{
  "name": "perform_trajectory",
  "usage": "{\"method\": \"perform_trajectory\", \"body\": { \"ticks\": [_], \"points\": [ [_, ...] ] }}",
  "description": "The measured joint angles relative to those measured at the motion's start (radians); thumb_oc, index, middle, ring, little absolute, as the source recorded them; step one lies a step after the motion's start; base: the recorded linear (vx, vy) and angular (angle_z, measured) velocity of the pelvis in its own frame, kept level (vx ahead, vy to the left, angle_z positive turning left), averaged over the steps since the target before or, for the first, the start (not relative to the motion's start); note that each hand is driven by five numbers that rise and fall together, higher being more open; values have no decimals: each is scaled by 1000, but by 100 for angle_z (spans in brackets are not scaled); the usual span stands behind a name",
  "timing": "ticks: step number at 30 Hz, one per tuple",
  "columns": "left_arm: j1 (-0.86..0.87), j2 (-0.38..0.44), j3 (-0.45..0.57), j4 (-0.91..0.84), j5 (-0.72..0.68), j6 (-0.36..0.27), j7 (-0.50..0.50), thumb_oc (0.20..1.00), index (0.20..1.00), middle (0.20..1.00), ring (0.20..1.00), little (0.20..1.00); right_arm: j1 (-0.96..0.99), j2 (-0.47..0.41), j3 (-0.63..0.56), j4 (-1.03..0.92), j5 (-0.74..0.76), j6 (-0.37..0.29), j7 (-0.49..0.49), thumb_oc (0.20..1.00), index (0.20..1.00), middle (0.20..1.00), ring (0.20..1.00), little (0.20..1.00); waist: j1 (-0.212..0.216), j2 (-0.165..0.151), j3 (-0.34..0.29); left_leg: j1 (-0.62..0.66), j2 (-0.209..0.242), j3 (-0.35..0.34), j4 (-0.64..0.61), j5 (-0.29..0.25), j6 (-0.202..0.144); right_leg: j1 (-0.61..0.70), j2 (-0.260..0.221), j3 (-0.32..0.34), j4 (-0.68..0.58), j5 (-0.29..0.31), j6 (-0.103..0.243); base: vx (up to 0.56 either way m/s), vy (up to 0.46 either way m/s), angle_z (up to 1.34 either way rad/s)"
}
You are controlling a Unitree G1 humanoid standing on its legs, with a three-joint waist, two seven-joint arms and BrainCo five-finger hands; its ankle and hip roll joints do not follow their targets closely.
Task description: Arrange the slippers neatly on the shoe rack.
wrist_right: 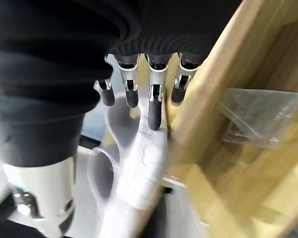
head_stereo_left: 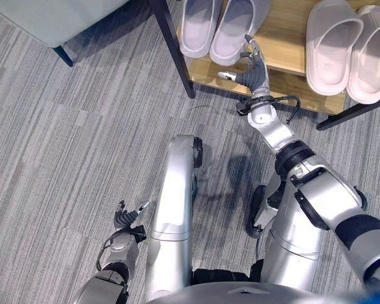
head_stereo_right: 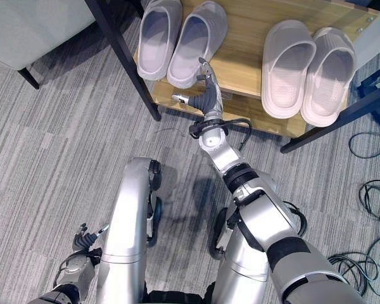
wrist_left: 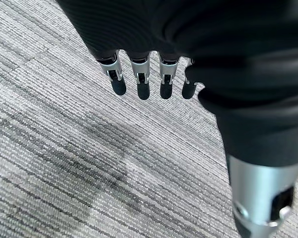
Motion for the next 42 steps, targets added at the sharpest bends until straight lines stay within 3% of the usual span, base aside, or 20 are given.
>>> {"method": "perform_trajectory", "body": {
  "ticks": [5, 8, 12, 17, 18, 24, 25, 26, 27, 29, 30, 32, 34, 36, 37, 38, 39, 40, 41, 42],
  "points": [
    [-31, 1, 31, -3, 1, 4, 1, 1000, 1000, 1000, 1000, 1000, 150, -97, -11, -279, -57, -4, 0, 1000, 1000, 1000, 1000, 1000, -35, 0, 0, -2, 0, -2, 8, -1, -1, 2, 1, -1, 2, 0, 1, 0, 0, 0],
    [-38, 2, 30, -13, 25, 7, 2, 1000, 1000, 1000, 1000, 1000, 385, -288, -118, -679, -153, -24, 17, 1000, 1000, 1000, 1000, 1000, -74, -11, 3, -1, 2, -4, 10, -2, -1, 2, 1, -3, 2, -1, 2, -37, -36, -1],
    [-31, -2, 34, -54, 66, 3, 19, 1000, 1000, 1000, 1000, 1000, 624, -438, -263, -924, -203, -86, 18, 1000, 1000, 1000, 1000, 1000, -112, -35, 4, 4, 17, -9, 10, -6, -3, 0, 17, -8, 0, -1, 2, -29, -36, -8],
    [6, -8, 44, -139, 81, 1, 37, 1000, 1000, 1000, 1000, 1000, 893, -403, -381, -832, -207, -111, 32, 1000, 1000, 1000, 1000, 1000, -144, -40, 5, -7, 16, -21, 12, -13, -13, -8, 20, -19, -1, -5, 3, -8, -20, -3],
    [6, -9, 53, -143, 93, 1, 40, 1000, 1000, 1000, 1000, 1000, 970, -332, -463, -819, -186, -117, 34, 1000, 1000, 1000, 1000, 1000, -149, -40, 5, -8, 17, -21, 9, -16, -17, -13, 20, -20, -2, -7, -1, -24, -36, -6],
    [1, -11, 79, -150, 121, 1, 44, 1000, 1000, 1000, 1000, 1000, 1027, -310, -549, -647, -193, -113, -7, 1000, 1000, 1000, 1000, 1000, -151, -41, 5, -5, 23, -19, -27, -17, -19, -14, 20, -28, -36, -10, -9, -36, 3, -1],
    [-33, -8, 114, -136, 121, 2, 45, 1000, 1000, 1000, 1000, 1000, 1015, -270, -590, -357, -194, -89, -41, 1000, 1000, 1000, 1000, 1000, -145, -35, 2, 18, 33, -15, -137, 14, -8, 12, 14, -59, -151, 26, -36, -186, 12, -11],
    [-66, 15, 120, -169, 122, 1, 47, 1000, 1000, 1000, 1000, 1000, 983, -219, -617, -151, -158, -56, -67, 1000, 1000, 1000, 1000, 1000, -135, -26, 3, 148, 31, 15, -386, 88, -17, 129, 15, -79, -386, 99, -30, -94, 22, -17],
    [-46, 14, 115, -187, 137, -8, 44, 1000, 1000, 1000, 1000, 1000, 917, -229, -615, -16, -146, -94, -99, 1000, 1000, 1000, 1000, 1000, -127, 1, -6, 207, 23, -3, -464, 90, -11, 202, 17, -105, -473, 102, -36, -74, 14, -9],
    [-151, -25, 52, -80, 155, 29, 47, 1000, 1000, 1000, 1000, 1000, 724, -230, -675, 601, 20, -82, -113, 1000, 1000, 1000, 1000, 1000, -80, 78, -109, 214, 28, -44, -648, 156, -29, 258, 2, -189, -674, 159, -16, -51, 25, 51],
    [-200, -25, 103, -29, 143, 42, 70, 1000, 1000, 1000, 1000, 1000, 701, -173, -707, 767, 174, -46, -109, 1000, 1000, 1000, 1000, 1000, -81, 60, -223, 216, 43, -3, -788, 233, -20, 262, -42, -207, -774, 196, -25, -103, 10, 88],
    [-176, -6, 99, -59, 141, 15, 66, 1000, 1000, 1000, 1000, 1000, 729, -90, -707, 769, 292, -30, -52, 1000, 1000, 1000, 1000, 1000, -68, 53, -259, 398, 67, -3, -923, 279, -25, 445, -32, -252, -915, 244, -34, -92, -7, 8],
    [-46, -27, 62, -18, 150, 24, 56, 1000, 1000, 1000, 1000, 1000, 844, -119, -667, 714, 333, -24, 24, 1000, 1000, 1000, 1000, 1000, -64, 33, -412, 599, 42, -4, -1123, 301, -2, 652, -34, -282, -1121, 273, -3, 36, -30, -4],
    [55, 6, 68, 26, 179, 44, 7, 1000, 1000, 1000, 1000, 1000, 840, -134, -711, 796, 331, 9, 80, 1000, 1000, 1000, 1000, 1000, -45, -8, -396, 775, 30, -14, -1334, 348, 18, 836, -6, -333, -1327, 327, -10, 145, -31, 28],
    [156, -13, 86, 86, 203, 82, -22, 1000, 1000, 1000, 1000, 1000, 908, -82, -744, 799, 331, 27, 104, 1000, 1000, 1000, 1000, 1000, -36, -30, -356, 1158, 36, -12, -1761, 630, -45, 1203, 35, -395, -1714, 566, 28, 209, -23, 43],
    [228, -23, 92, 129, 204, 97, -21, 1000, 1000, 1000, 1000, 1000, 987, -68, -722, 809, 331, 27, 110, 1000, 1000, 1000, 1000, 1000, -30, -43, -427, 1272, 29, -11, -1907, 817, -89, 1320, 43, -417, -1851, 717, 81, 246, -19, 71],
    [316, -17, 64, 139, 239, 101, -39, 1000, 1000, 1000, 1000, 1000, 1070, -83, -652, 814, 327, 60, 132, 1000, 1000, 1000, 1000, 1000, -8, -61, -532, 1367, 7, -28, -2025, 879, -122, 1382, 59, -426, -1948, 958, 133, 333, -28, 36],
    [344, -25, 66, 138, 265, 114, -54, 1000, 1000, 1000, 1000, 1000, 1064, -121, -641, 798, 321, 64, 145, 1000, 1000, 1000, 1000, 1000, 5, -26, -529, 1470, 31, -34, -2107, 1178, -87, 1388, 73, -452, -1983, 1092, 139, 379, -47, 29],
    [304, -53, 70, 138, 283, 136, -67, 1000, 1000, 1000, 1000, 1000, 1056, -179, -639, 750, 302, 47, 174, 1000, 1000, 1000, 1000, 1000, -31, -9, -521, 1516, 41, -52, -2174, 1172, -26, 1411, 100, -454, -2230, 939, 142, 350, -42, 10],
    [278, -15, 70, 126, 342, 139, -94, 1000, 1000, 1000, 1000, 1000, 1062, -140, -634, 752, 270, 75, 208, 1000, 1000, 1000, 1000, 1000, -37, -92, -507, 1565, -20, -40, -2116, 1045, -167, 1451, 54, -444, -2309, 1124, 26, 437, -49, -23]
  ]
}}
